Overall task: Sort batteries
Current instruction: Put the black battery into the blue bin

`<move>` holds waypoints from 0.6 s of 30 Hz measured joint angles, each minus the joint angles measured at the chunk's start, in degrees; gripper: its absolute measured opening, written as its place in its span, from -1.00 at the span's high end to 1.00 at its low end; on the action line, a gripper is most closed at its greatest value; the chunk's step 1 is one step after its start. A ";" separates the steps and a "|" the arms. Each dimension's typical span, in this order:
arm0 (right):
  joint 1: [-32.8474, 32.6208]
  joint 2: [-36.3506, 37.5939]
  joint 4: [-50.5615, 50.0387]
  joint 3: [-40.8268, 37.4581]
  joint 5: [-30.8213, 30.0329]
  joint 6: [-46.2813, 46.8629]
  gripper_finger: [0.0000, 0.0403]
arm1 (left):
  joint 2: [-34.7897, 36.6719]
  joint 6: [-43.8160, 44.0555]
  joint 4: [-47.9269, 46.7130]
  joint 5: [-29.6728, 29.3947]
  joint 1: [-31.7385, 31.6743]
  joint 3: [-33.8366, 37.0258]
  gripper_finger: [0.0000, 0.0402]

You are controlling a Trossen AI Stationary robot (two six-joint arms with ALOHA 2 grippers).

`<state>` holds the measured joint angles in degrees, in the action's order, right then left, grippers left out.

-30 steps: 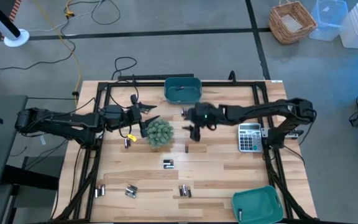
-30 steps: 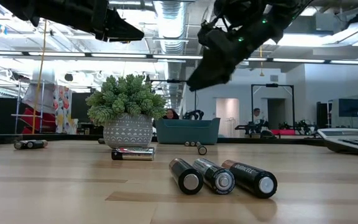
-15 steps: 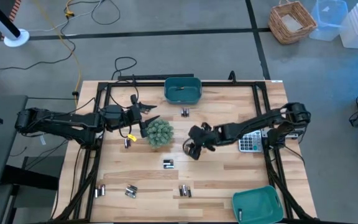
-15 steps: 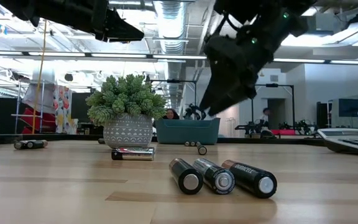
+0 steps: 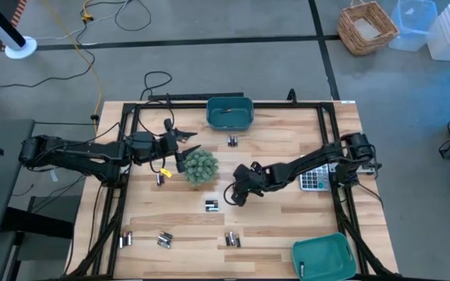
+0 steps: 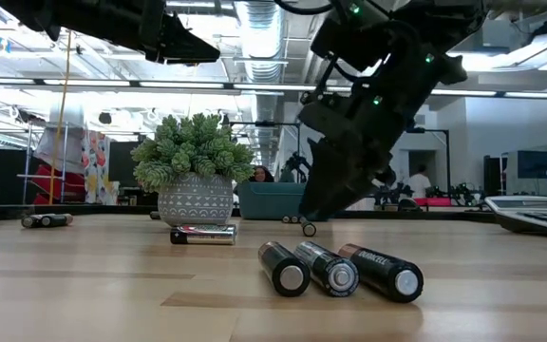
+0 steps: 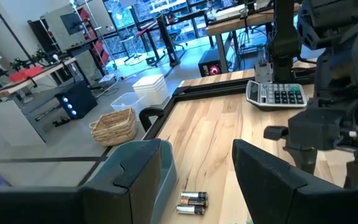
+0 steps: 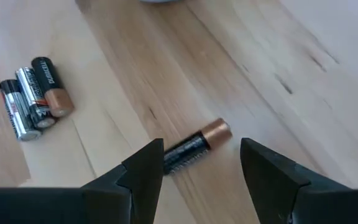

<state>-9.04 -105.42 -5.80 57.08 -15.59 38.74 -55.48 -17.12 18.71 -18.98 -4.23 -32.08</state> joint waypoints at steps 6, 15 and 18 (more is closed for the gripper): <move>0.11 -1.49 0.53 0.03 0.00 1.81 -0.12 | 0.00 0.02 0.05 0.00 0.00 0.00 0.04; 0.09 -5.16 0.71 0.42 -1.99 3.66 -0.11 | 0.00 0.11 0.03 0.01 0.00 0.00 0.04; 0.08 -5.23 0.47 0.39 -2.56 3.02 -0.02 | 0.00 0.15 0.01 0.00 0.00 0.00 0.04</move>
<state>-8.96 -110.65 -5.33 57.47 -18.15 41.76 -55.48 -16.97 18.72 -18.98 -4.23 -32.08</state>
